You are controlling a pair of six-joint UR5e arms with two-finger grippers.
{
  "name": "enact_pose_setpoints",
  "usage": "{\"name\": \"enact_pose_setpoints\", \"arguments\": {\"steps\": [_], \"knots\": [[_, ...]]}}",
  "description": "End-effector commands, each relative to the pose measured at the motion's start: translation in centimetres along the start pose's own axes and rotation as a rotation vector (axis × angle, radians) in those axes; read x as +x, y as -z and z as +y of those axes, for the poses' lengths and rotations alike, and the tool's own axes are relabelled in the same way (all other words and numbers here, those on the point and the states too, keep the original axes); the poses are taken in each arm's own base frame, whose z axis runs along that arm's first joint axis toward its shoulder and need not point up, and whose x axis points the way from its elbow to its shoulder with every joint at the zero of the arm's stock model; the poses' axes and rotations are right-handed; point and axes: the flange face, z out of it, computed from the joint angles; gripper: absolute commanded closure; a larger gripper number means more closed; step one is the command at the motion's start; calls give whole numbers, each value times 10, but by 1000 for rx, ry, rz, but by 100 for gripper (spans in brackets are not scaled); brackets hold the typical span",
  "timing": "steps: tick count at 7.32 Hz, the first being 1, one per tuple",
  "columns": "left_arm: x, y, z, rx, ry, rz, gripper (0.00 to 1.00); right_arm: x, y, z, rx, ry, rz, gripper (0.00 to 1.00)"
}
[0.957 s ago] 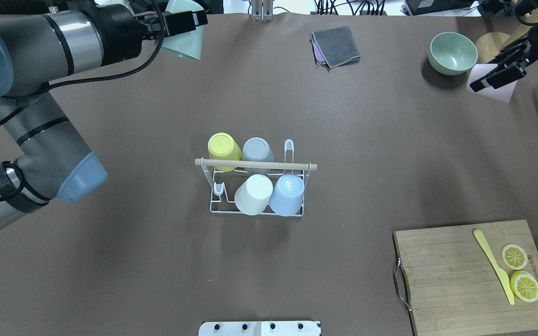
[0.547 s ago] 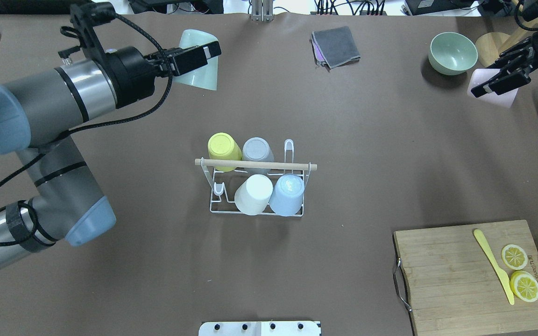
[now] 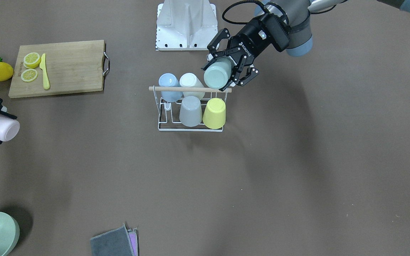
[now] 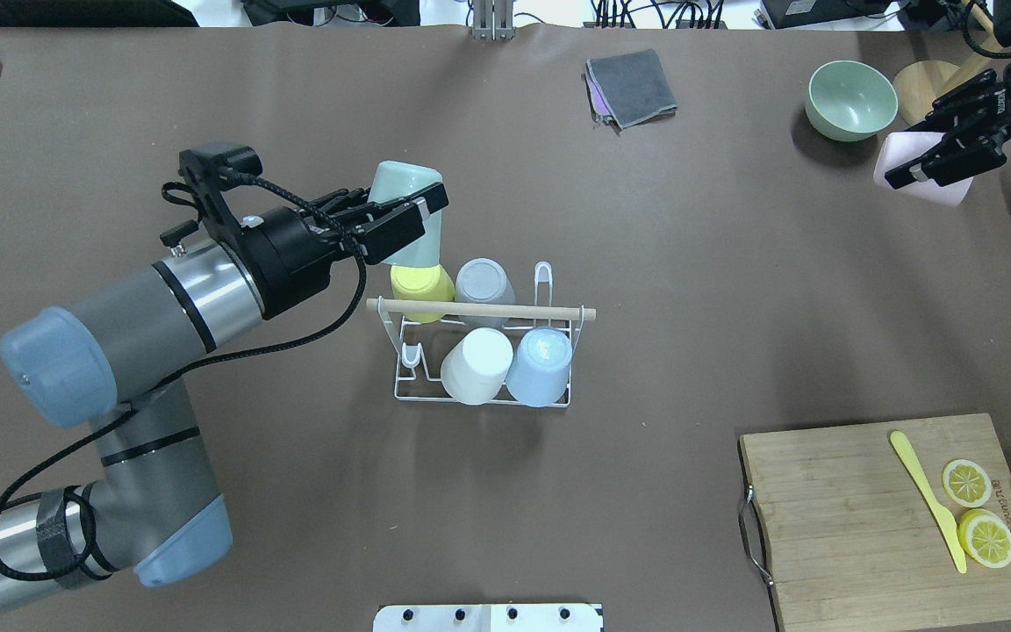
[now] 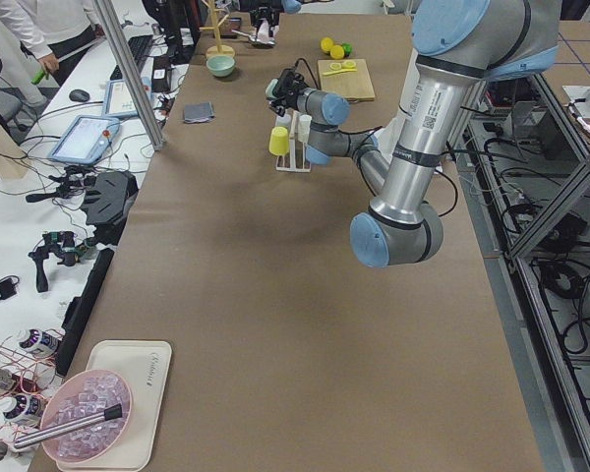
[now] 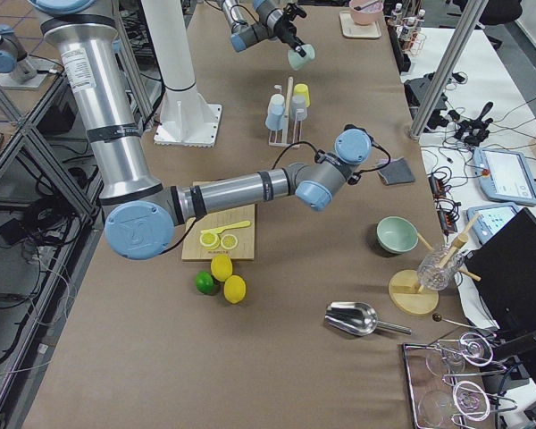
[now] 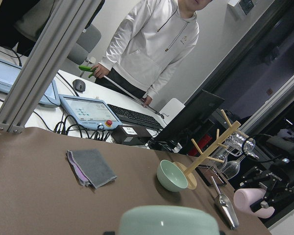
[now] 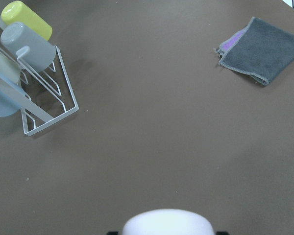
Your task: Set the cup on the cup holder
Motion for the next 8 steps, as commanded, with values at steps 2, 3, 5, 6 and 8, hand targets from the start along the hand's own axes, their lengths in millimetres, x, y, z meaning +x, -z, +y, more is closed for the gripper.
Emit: {"name": "enact_pose_setpoints", "arguments": {"steps": [2, 3, 5, 6, 8], "knots": [[-9, 36, 7, 102, -49, 106, 99, -8, 1, -2, 43, 103, 3, 63], [-14, 37, 16, 84, -53, 96, 99, -12, 3, -3, 58, 137, 4, 63], [-14, 36, 43, 53, -67, 86, 99, -25, -2, -9, 94, 232, -4, 63], [-17, 36, 54, 81, -60, 44, 99, -29, -1, -10, 105, 258, -11, 63], [-12, 36, 73, 65, -59, 49, 99, -32, -3, -10, 115, 288, -12, 63]]}}
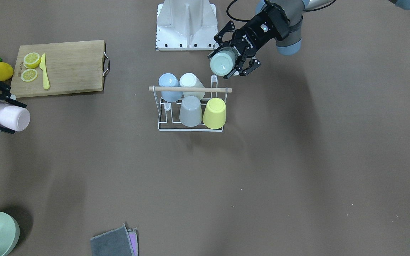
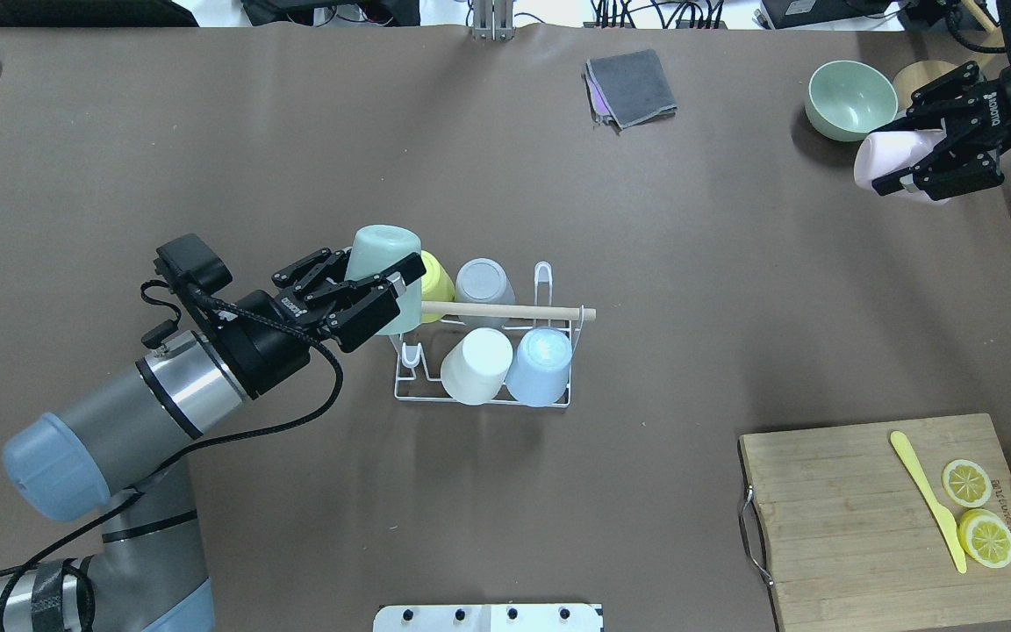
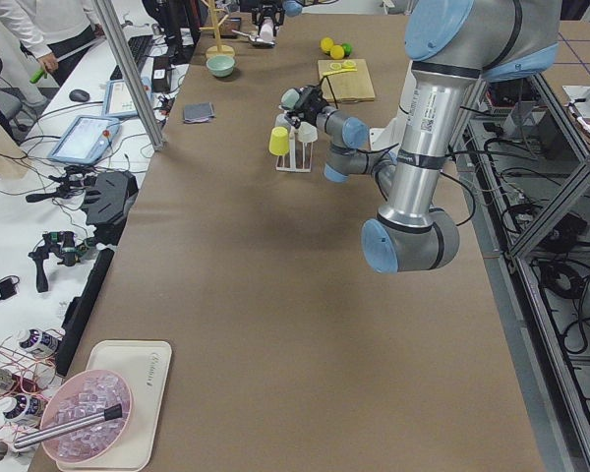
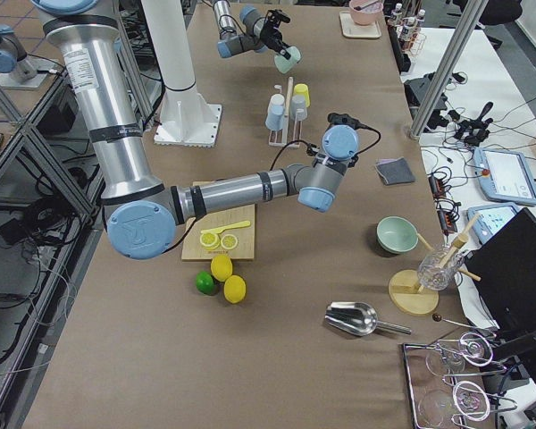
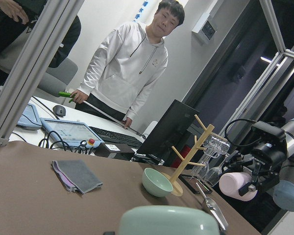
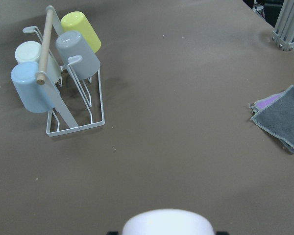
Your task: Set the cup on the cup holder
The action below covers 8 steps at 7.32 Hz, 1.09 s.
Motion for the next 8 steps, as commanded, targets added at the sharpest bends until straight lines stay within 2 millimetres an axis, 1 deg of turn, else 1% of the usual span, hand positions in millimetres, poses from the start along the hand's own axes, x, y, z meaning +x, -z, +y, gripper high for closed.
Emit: {"name": "enact_pose_setpoints", "arguments": {"steps": [1, 3, 4, 7, 8], "knots": [[-5, -5, 25, 3, -4, -42, 99, -4, -3, -3, 14, 38, -2, 65], [-6, -3, 35, -3, -5, -50, 99, -8, -7, -8, 27, 71, -10, 65], [-4, -2, 35, 1, 0, -43, 99, -10, -12, -12, 30, 85, -16, 65], [-9, -7, 44, -3, -2, -47, 99, -10, -28, -36, 40, 122, -16, 65], [-8, -12, 47, -3, -2, -48, 99, -10, -30, -41, 43, 129, -17, 65]]}}
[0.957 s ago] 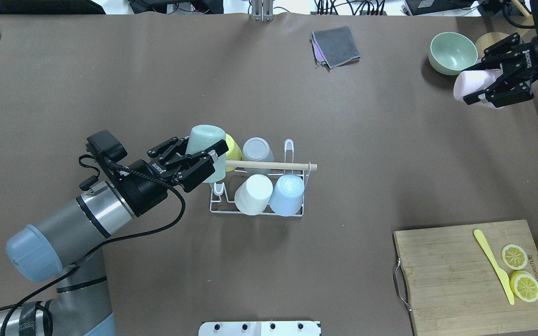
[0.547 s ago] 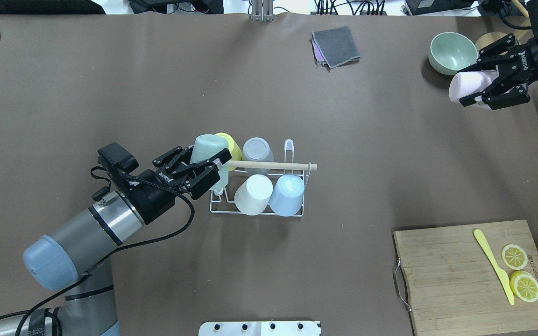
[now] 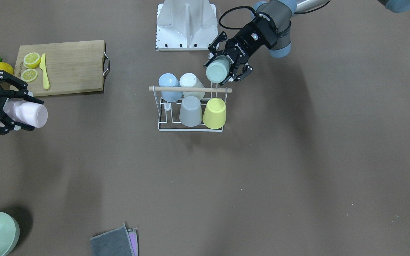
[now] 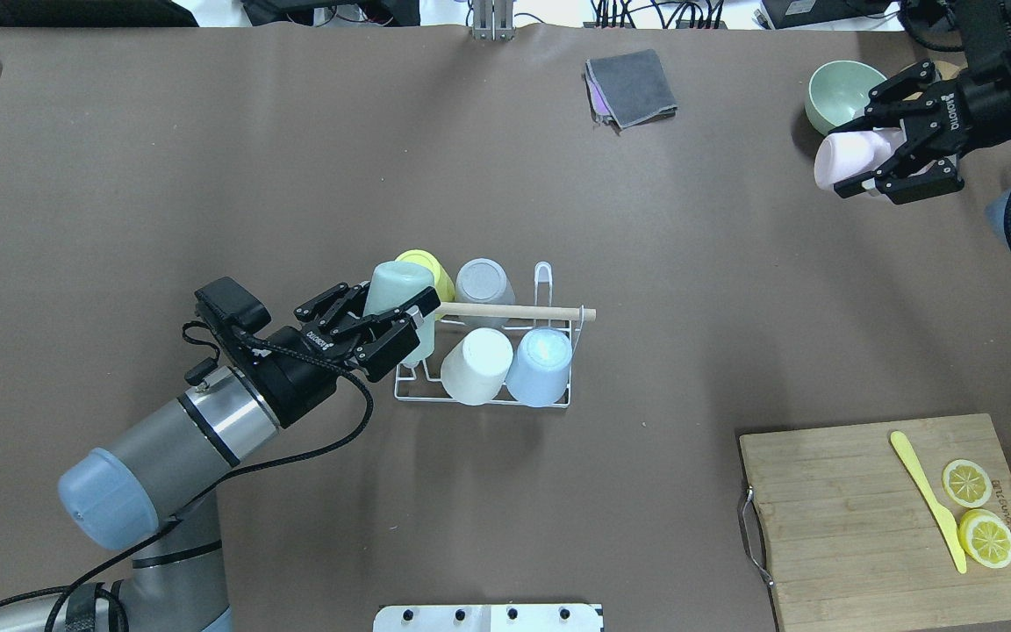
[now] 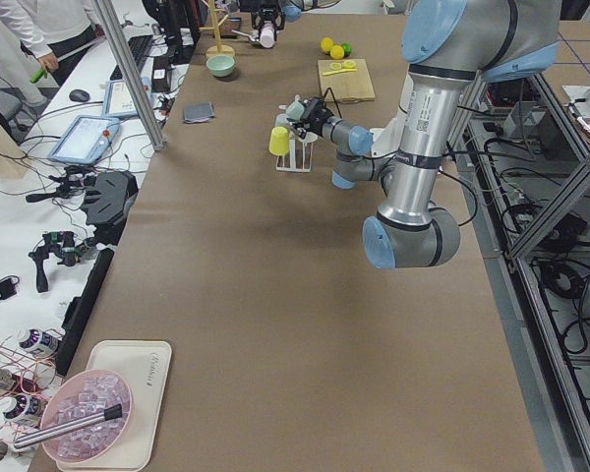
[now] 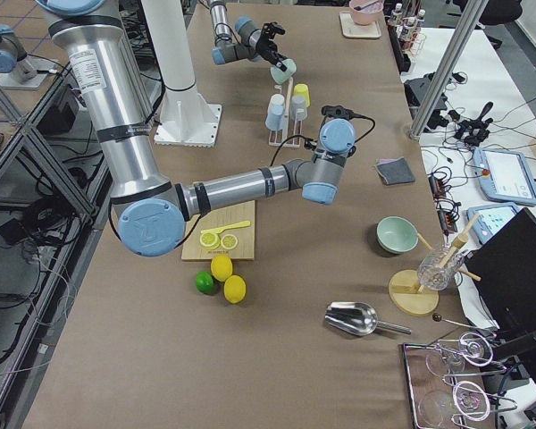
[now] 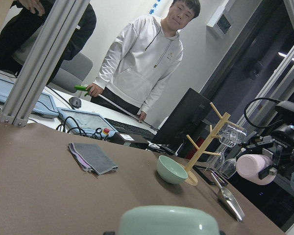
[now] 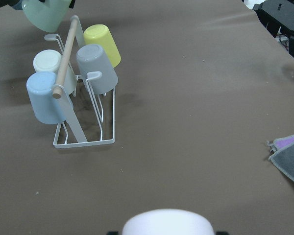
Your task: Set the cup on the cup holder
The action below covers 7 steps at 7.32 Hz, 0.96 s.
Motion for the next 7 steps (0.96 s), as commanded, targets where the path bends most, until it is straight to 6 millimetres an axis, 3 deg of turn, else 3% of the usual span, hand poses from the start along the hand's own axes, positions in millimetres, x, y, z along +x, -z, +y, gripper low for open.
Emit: {"name": "enact_pose_setpoints", "arguments": {"steps": [1, 4, 7], "knots": [[-2, -5, 5, -2, -2, -3, 99, 1, -5, -7, 3, 11, -2, 65], [-5, -11, 12, -2, -2, -3, 99, 2, -5, -8, 4, 12, -2, 65], [-9, -4, 16, 32, 13, -15, 99, 2, -5, -10, 5, 15, -2, 65]]}}
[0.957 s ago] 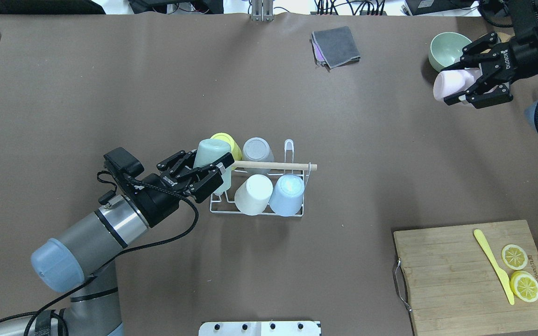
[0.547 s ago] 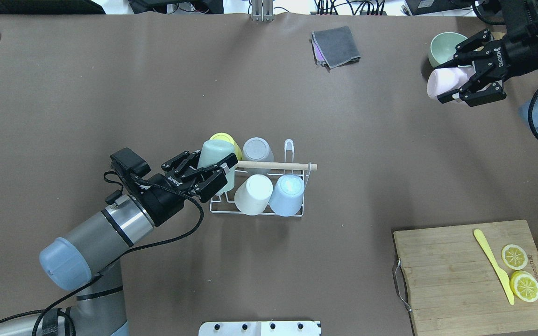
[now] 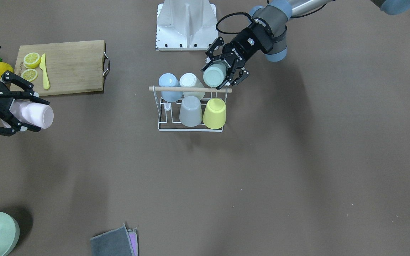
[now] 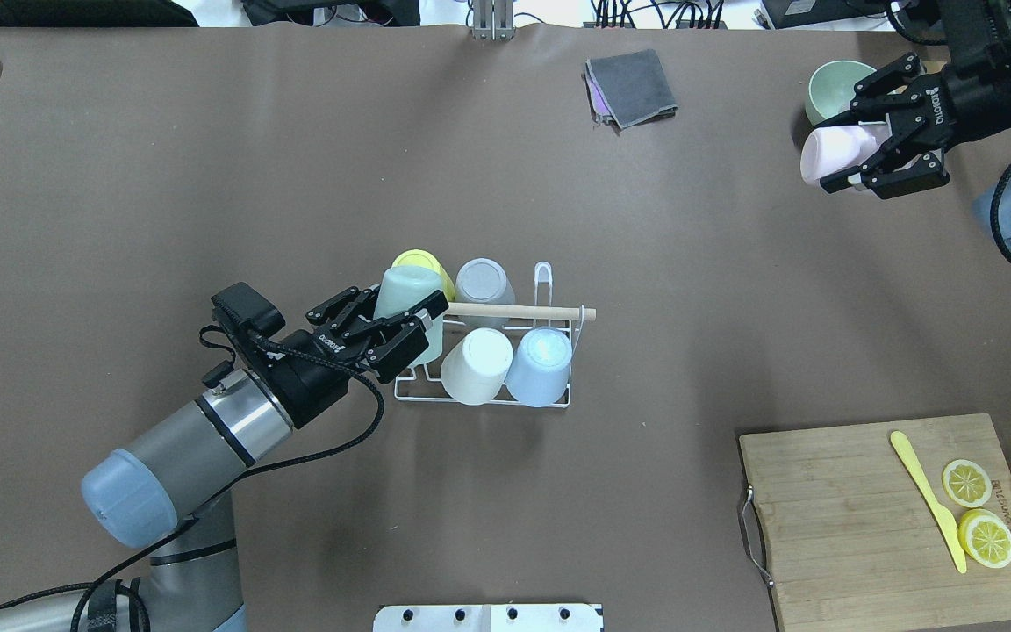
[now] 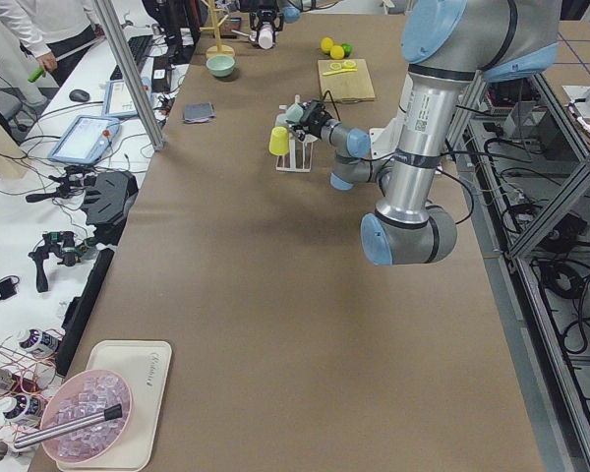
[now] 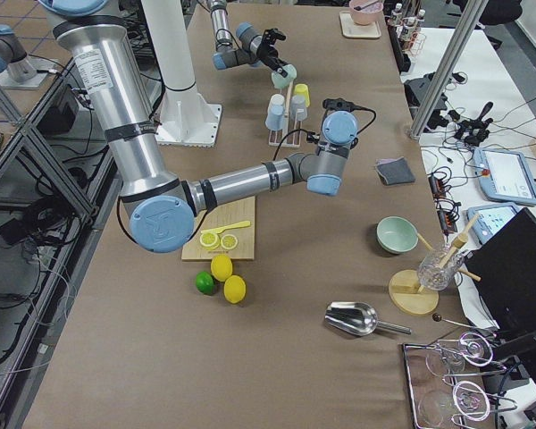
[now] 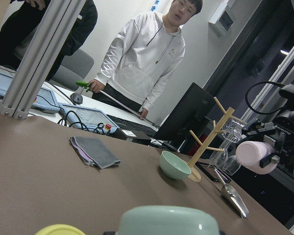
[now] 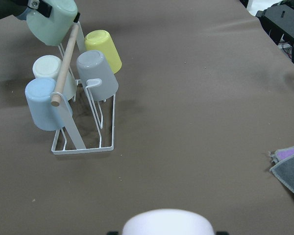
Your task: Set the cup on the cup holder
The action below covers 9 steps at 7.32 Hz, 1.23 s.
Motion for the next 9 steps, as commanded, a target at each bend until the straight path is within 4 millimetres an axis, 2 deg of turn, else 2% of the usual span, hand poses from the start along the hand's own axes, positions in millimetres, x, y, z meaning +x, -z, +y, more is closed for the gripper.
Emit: {"name": "enact_pose_setpoints", "arguments": {"steps": [1, 3, 7, 9], "knots": [[-3, 4, 1, 28, 8, -10, 99, 0, 0, -1, 0, 1, 0, 65], [-2, 6, -3, 66, -11, -1, 100, 0, 0, -1, 0, 1, 0, 65], [-5, 6, 3, 86, -22, -23, 100, 0, -2, -3, 2, 4, -3, 66], [-4, 9, 14, 84, -41, -40, 100, 0, -2, -5, 3, 8, -3, 66]]}}
